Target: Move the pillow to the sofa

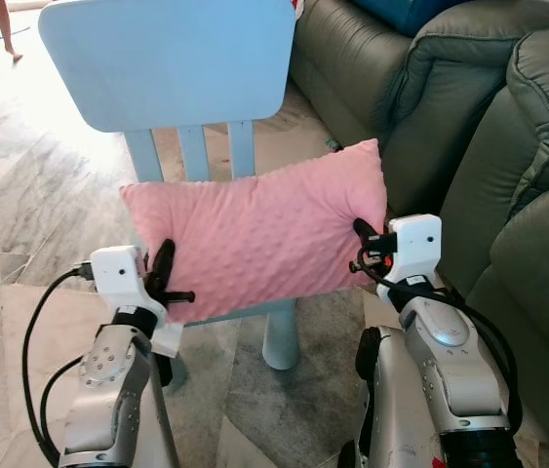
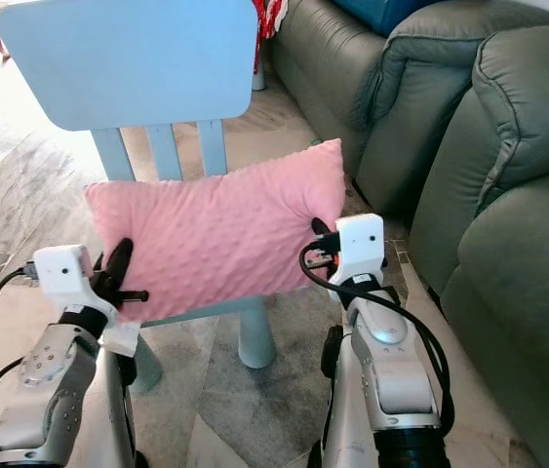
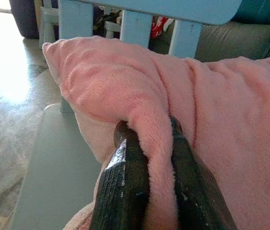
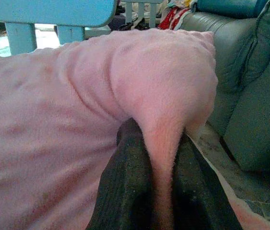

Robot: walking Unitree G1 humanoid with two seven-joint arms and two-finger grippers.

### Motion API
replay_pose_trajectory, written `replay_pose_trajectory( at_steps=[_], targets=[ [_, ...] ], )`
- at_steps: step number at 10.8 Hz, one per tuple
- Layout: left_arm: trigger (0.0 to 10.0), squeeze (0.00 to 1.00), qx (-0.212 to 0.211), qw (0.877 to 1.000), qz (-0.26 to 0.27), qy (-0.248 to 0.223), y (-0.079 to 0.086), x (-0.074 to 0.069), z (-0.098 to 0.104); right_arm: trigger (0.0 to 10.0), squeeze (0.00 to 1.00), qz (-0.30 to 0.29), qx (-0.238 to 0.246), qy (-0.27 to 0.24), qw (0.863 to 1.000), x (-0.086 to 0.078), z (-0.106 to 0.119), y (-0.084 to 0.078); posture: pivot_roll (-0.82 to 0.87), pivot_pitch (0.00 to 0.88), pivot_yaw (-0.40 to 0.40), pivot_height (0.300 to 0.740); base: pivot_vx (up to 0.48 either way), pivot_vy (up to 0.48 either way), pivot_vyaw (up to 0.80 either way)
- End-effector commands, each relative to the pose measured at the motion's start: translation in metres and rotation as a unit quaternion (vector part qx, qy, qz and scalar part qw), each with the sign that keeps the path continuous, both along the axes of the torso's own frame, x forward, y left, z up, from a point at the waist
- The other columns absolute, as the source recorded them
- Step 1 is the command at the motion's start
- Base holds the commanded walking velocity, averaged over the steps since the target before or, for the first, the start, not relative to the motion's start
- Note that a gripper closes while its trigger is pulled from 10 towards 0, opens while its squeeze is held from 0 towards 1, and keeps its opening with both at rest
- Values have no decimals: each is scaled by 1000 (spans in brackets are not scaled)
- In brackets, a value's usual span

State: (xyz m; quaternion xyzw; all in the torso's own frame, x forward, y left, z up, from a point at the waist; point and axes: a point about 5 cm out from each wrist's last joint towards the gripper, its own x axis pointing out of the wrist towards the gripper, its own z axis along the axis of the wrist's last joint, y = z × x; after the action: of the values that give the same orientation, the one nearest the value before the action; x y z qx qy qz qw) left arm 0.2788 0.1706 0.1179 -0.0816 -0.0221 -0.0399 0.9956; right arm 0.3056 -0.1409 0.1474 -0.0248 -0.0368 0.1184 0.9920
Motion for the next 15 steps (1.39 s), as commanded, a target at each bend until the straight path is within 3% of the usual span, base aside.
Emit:
replay_pose_trajectory(
  at_steps=[1, 13, 15],
  targets=[
    [10000, 0, 4, 1000, -6, -9, -3, 1, 6, 10000, 0, -6, 2, -16, 1000, 0, 9, -4, -123, 0, 10, 408, 0, 0, 0],
    [10000, 0, -8, 1000, -2, 9, -3, 2, -4, 10000, 0, -2, -1, -16, 1000, -1, 11, -6, -137, 0, 2, 603, 0, 0, 0],
    [10000, 0, -8, 1000, -3, 10, -4, 2, -4, 10000, 0, 3, 4, -15, 1000, -2, 11, -5, -139, 0, 4, 613, 0, 0, 0]
  ],
)
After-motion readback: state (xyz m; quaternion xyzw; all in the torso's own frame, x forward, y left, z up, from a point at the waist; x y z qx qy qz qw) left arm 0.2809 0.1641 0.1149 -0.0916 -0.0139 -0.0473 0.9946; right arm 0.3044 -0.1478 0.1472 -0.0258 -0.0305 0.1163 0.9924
